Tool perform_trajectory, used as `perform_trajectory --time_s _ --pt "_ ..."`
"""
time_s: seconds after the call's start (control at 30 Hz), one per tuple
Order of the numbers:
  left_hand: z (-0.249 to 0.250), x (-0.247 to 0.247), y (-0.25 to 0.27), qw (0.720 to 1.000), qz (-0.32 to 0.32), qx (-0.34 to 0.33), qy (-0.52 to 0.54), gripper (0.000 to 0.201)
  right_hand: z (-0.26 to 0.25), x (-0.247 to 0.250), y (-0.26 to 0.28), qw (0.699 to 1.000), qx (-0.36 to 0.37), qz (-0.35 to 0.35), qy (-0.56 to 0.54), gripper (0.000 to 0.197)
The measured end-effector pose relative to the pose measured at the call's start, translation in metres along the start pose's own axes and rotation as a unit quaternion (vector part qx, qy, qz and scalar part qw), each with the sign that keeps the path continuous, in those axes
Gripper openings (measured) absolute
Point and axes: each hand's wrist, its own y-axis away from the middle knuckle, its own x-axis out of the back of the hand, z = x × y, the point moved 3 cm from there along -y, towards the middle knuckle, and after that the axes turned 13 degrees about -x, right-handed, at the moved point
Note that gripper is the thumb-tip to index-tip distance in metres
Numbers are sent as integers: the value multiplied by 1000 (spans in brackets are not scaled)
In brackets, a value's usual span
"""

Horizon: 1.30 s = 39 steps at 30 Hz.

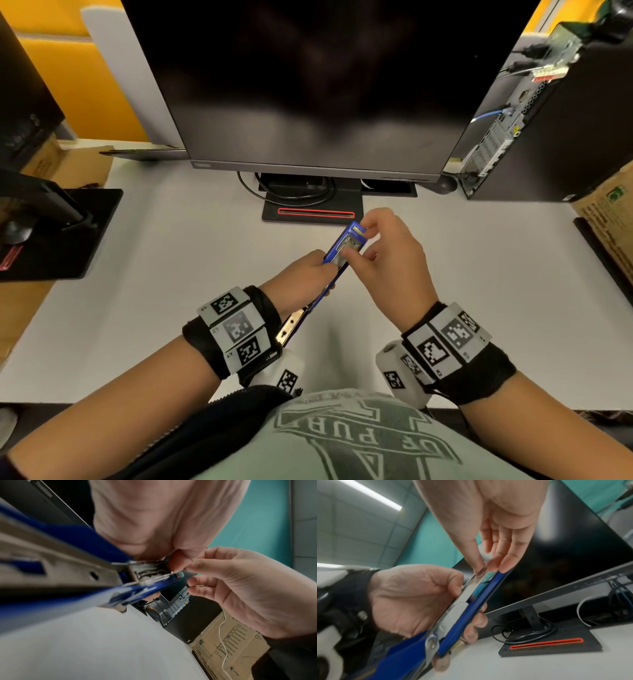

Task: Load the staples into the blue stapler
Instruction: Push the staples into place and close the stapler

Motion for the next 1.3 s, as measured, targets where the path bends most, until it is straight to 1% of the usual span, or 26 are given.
perform_trajectory --time_s 0.07,0.13,0.23,0.3,0.43,0.5,0.53,0.57,0.6,0.67,0.7,0.73,0.77,0.8,0.83,0.87,0.9,0.93,1.0,1.03,1.1,1.13,1.17,1.23,1.3 --pt "-1 0 1 1000 -2 1 3 16 3 2 -4 998 -49 -25 -31 33" --pt "1 0 2 1000 -3 -5 -3 16 7 6 -9 990 -106 -63 -69 37" --pt "4 0 2 1000 -10 -14 -20 17 12 8 -15 961 -179 -137 -158 24" --pt "6 0 2 999 -14 -17 -25 18 14 10 -16 947 -194 -158 -202 21" --pt "8 0 2 999 -34 -7 -31 24 19 9 -17 920 -212 -197 -264 28" --pt "8 2 1 997 -60 -3 -56 31 23 10 -18 914 -221 -199 -275 30" --pt "8 4 1 993 -81 0 -87 33 26 11 -19 915 -224 -191 -276 31" --pt "8 8 2 985 -109 4 -134 37 30 12 -20 915 -229 -179 -279 29" --pt "7 14 4 971 -143 11 -193 44 35 16 -22 914 -237 -163 -285 27" --pt "2 29 12 923 -213 33 -320 60 47 24 -24 906 -260 -128 -308 24" --pt "-2 38 18 901 -240 49 -358 65 55 29 -25 899 -276 -110 -323 26" --pt "-8 45 23 892 -256 66 -366 69 63 34 -25 890 -292 -93 -337 30" --pt "-14 50 28 899 -259 73 -346 69 72 38 -24 882 -306 -81 -350 34" --pt "-20 50 31 918 -247 66 -304 67 79 40 -23 874 -317 -73 -362 37" --pt "-25 48 33 943 -216 49 -246 64 86 42 -21 866 -326 -68 -373 38" --pt "-29 46 32 966 -171 27 -194 59 92 43 -18 859 -333 -65 -384 38" --pt "-33 45 31 979 -125 1 -161 50 97 43 -15 852 -338 -62 -395 38" --pt "-33 45 29 985 -83 -27 -149 40 101 43 -12 847 -340 -59 -404 38" --pt "-29 47 28 986 3 -89 -141 21 106 43 -8 841 -342 -51 -416 37" --pt "-24 49 28 981 51 -123 -139 14 107 42 -6 839 -343 -50 -420 35" --pt "-14 53 27 965 136 -182 -129 7 106 39 -4 833 -345 -56 -429 26" --pt "-9 53 26 957 163 -206 -120 8 104 37 -2 829 -346 -61 -435 20" --pt "-3 53 25 952 178 -224 -109 9 101 35 0 824 -348 -64 -442 15" --pt "7 53 24 945 190 -252 -81 12 97 32 3 818 -354 -66 -449 14" --pt "16 47 23 941 178 -284 -52 19 94 34 7 828 -350 -73 -433 17"
